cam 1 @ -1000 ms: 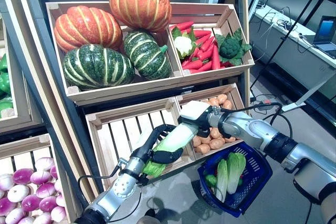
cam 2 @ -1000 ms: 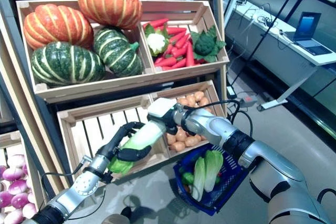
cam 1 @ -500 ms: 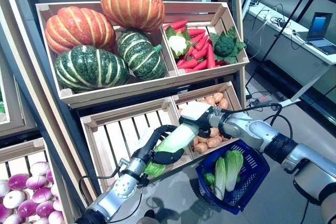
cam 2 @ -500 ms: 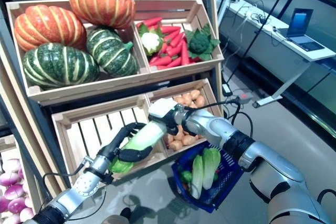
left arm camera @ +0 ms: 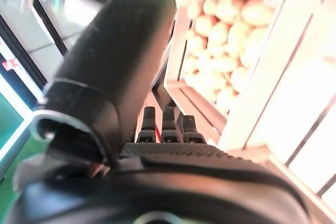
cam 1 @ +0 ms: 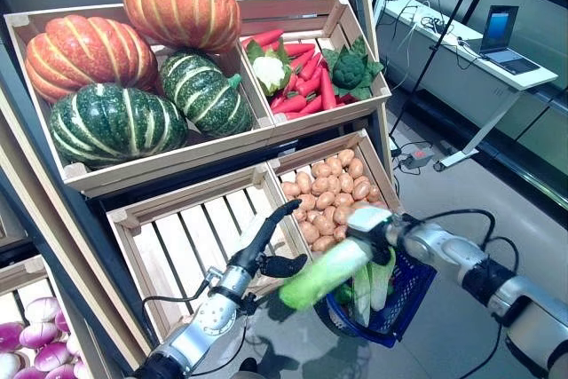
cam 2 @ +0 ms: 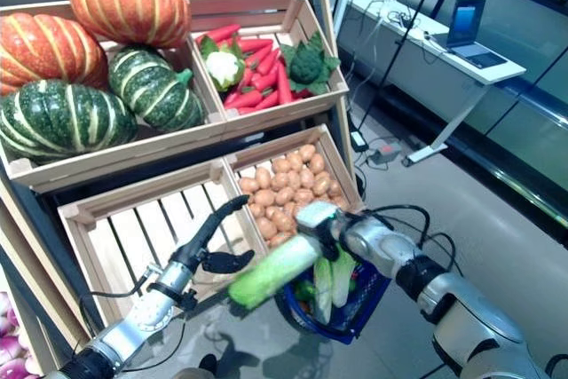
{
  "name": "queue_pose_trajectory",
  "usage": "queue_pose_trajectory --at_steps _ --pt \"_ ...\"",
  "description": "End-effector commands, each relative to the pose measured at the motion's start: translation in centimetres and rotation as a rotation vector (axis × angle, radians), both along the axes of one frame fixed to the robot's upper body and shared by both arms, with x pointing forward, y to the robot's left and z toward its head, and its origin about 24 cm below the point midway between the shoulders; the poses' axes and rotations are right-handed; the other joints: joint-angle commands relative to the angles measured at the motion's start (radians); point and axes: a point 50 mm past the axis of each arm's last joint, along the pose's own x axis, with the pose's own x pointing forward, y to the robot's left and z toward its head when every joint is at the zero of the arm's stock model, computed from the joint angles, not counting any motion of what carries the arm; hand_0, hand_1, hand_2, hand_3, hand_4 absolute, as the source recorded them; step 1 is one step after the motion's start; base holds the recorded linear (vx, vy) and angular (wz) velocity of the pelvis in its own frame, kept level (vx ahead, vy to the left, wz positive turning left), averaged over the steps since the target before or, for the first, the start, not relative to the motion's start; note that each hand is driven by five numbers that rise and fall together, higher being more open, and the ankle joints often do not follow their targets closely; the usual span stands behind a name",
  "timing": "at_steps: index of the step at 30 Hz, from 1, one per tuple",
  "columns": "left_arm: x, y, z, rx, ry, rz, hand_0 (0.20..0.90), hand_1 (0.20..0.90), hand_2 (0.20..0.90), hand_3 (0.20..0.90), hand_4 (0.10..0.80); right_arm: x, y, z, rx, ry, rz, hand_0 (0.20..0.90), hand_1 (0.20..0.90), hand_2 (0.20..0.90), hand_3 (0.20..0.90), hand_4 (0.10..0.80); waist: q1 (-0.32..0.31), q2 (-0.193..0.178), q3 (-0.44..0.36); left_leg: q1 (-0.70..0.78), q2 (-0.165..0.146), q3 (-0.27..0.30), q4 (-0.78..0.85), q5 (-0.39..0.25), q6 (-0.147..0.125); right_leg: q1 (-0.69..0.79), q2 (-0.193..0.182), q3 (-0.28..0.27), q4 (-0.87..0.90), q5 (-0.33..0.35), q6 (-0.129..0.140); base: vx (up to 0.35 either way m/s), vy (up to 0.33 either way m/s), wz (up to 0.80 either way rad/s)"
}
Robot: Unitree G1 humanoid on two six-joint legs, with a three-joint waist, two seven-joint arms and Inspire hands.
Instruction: Put vegetables into the basket
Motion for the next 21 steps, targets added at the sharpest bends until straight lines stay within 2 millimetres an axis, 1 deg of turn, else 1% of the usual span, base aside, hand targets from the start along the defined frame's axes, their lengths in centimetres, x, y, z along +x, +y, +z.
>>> queue_pose_trajectory --at_steps 1,5,8,11,13,16,18,19,21 --pt "2.2 -1.2 5.2 -0.107 -0.254 -0.058 0.900 0.900 0.900 0.900 0.800 2.9 -2.7 5.0 -0.046 -0.194 -0.066 0.300 0.300 0.300 0.300 0.400 -0.015 -0.015 -0.039 0.022 0.018 0.028 0.000 -0.113 -0.012 0.005 -0.030 -0.013 0.001 0.028 0.006 -0.004 -0.009 -0.13" --pt "2.3 -1.3 5.3 -0.108 -0.250 -0.061 0.900 0.900 0.900 0.900 0.800 2.6 -4.7 4.0 -0.089 -0.177 -0.155 0.300 0.300 0.300 0.300 0.400 -0.020 -0.012 -0.039 0.024 0.019 0.034 0.000 -0.114 -0.010 0.003 -0.028 -0.008 0.001 0.029 0.006 -0.003 -0.003 -0.07" --pt "2.4 -1.3 5.3 -0.110 -0.245 -0.066 0.900 0.900 0.900 0.900 0.800 2.3 -6.7 3.2 -0.133 -0.164 -0.236 0.300 0.300 0.300 0.300 0.400 -0.023 -0.008 -0.040 0.026 0.019 0.038 0.000 -0.116 -0.009 0.003 -0.028 -0.003 0.001 0.029 0.006 0.004 0.004 -0.03" --pt "2.4 -1.4 5.4 -0.111 -0.244 -0.064 0.900 0.900 0.900 0.900 0.800 2.1 -8.5 2.9 -0.167 -0.170 -0.320 0.300 0.300 0.300 0.300 0.400 -0.027 -0.002 -0.040 0.030 0.020 0.043 0.000 -0.116 -0.008 0.003 -0.027 -0.001 0.001 0.030 0.007 0.002 0.007 -0.04" --pt "2.5 -1.3 5.5 -0.114 -0.241 -0.057 0.900 0.900 0.900 0.900 0.800 1.9 -9.6 2.8 -0.156 -0.170 -0.399 0.300 0.300 0.300 0.300 0.400 -0.028 0.001 -0.041 0.031 0.019 0.043 0.000 -0.116 -0.007 0.003 -0.026 0.001 0.001 0.030 0.006 0.014 0.013 -0.08" --pt "2.6 -1.3 5.4 -0.119 -0.235 -0.046 0.900 0.900 0.900 0.900 0.800 1.5 -11.4 2.7 -0.065 -0.168 -0.583 0.300 0.300 0.300 0.300 0.400 -0.030 0.006 -0.041 0.035 0.019 0.047 0.000 -0.117 -0.006 0.005 -0.026 0.002 0.001 0.031 0.006 0.035 0.012 -0.06" --pt "2.5 -1.0 5.3 -0.132 -0.224 -0.024 0.900 0.900 0.900 0.900 0.800 0.7 -13.3 2.2 0.095 -0.166 -0.815 0.300 0.300 0.300 0.300 0.400 -0.037 0.012 -0.041 0.042 0.018 0.053 0.000 -0.120 -0.005 0.008 -0.025 0.006 0.001 0.030 0.005 0.072 0.017 -0.06" --pt "2.5 -0.9 5.3 -0.136 -0.220 -0.015 0.900 0.900 0.900 0.900 0.800 0.3 -13.8 1.8 0.145 -0.154 -0.890 0.300 0.300 0.300 0.300 0.400 -0.037 0.013 -0.041 0.044 0.019 0.056 0.000 -0.122 -0.005 0.009 -0.026 0.006 0.001 0.029 0.004 0.087 0.009 -0.05" --pt "2.5 -0.1 5.2 -0.157 -0.200 0.030 0.900 0.900 0.900 0.900 0.800 -2.0 -15.9 -0.1 0.369 -0.088 -1.197 0.300 0.300 0.300 0.300 0.400 -0.041 0.022 -0.034 0.058 0.022 0.066 0.000 -0.124 -0.002 0.016 -0.023 0.008 0.001 0.025 -0.003 0.114 0.010 -0.04"
